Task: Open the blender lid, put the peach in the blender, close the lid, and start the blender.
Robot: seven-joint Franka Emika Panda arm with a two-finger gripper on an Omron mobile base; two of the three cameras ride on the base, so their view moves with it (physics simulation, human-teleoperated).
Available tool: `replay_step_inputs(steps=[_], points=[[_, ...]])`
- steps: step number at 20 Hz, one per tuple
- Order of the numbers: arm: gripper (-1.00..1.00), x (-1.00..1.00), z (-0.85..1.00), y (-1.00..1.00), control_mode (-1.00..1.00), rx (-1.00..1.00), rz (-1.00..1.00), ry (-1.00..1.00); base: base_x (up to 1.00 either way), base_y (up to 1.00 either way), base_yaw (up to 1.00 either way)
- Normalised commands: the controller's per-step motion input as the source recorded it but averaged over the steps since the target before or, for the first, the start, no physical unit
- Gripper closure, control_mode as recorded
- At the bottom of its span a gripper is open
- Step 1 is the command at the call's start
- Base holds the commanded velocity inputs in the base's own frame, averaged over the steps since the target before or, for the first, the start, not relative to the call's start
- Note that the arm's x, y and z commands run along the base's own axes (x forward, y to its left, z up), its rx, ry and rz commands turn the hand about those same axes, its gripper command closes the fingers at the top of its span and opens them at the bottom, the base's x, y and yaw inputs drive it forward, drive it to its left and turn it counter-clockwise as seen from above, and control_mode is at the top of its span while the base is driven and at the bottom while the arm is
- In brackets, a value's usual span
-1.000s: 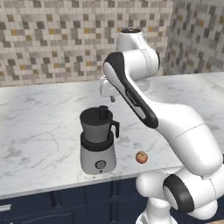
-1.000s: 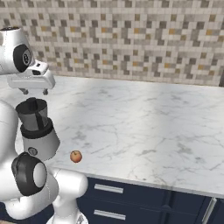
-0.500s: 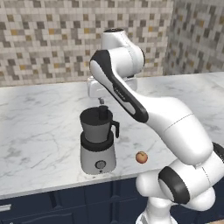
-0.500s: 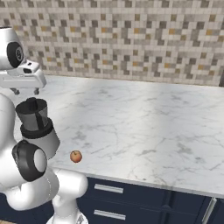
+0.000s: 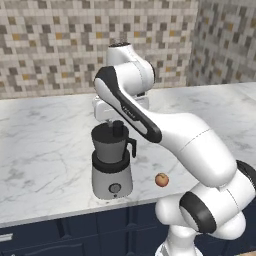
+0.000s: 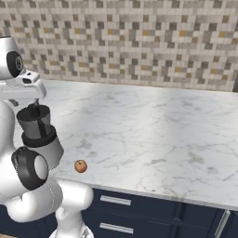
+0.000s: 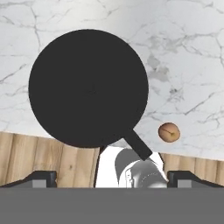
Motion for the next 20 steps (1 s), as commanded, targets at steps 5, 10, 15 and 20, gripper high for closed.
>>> replay_step_inputs(steps=[5, 10, 15, 20], points=[[-1.0, 0.28, -0.19, 0.09, -1.0, 0.0, 0.0, 0.07, 0.0, 0.0, 0.0], [-1.0, 0.27, -0.13, 0.01, -1.0, 0.0, 0.0, 0.07, 0.0, 0.0, 0.0], [-1.0, 0.2, -0.08, 0.0, -1.0, 0.0, 0.0, 0.06, 0.0, 0.0, 0.0], [-1.0, 0.2, -0.13, 0.0, -1.0, 0.0, 0.0, 0.07, 0.0, 0.0, 0.0]])
